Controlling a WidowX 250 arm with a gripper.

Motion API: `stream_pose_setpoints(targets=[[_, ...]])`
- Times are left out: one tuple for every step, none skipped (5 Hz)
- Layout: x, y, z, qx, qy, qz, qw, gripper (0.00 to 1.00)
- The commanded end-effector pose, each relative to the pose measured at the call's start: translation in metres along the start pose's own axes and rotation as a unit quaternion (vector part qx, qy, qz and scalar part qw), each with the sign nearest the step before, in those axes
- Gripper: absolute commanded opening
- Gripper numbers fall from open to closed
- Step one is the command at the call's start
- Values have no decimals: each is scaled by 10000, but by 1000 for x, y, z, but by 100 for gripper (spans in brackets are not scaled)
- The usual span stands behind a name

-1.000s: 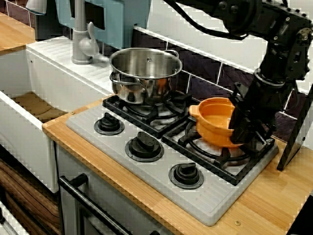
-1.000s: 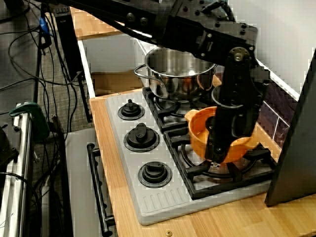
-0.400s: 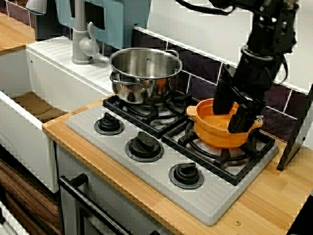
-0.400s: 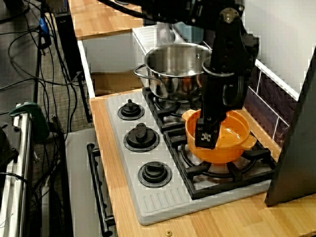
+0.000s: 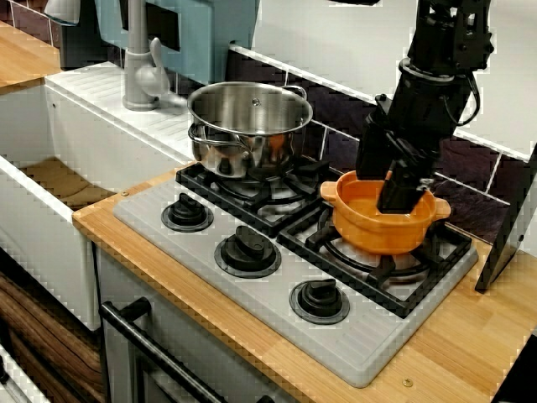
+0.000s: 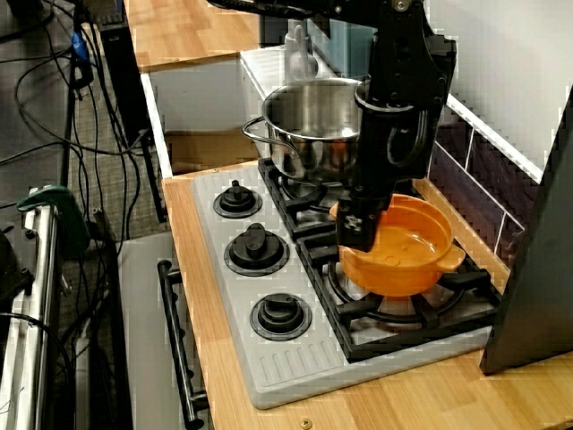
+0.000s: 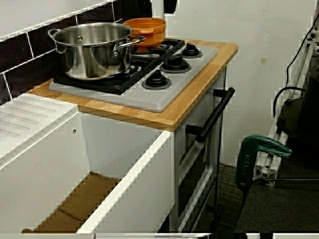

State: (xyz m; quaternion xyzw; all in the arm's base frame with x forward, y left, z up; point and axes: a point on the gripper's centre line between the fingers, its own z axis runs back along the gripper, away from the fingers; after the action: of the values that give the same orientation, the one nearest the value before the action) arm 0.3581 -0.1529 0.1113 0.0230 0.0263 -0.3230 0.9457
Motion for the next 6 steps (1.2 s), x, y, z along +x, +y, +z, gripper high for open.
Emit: stream_pose_setpoints(targets=[[-4, 11, 32, 37, -563, -1970, 9788, 100], [-14, 24, 32, 134, -704, -2130, 9744, 100], [-26, 33, 27, 146, -830, -2196, 9719, 100], [-34, 37, 24, 223, -956, -2303, 9682, 100], [-39, 33, 23, -9, -1042, -2393, 9653, 100], [-41, 8, 15, -108, -1038, -2617, 9595, 100]])
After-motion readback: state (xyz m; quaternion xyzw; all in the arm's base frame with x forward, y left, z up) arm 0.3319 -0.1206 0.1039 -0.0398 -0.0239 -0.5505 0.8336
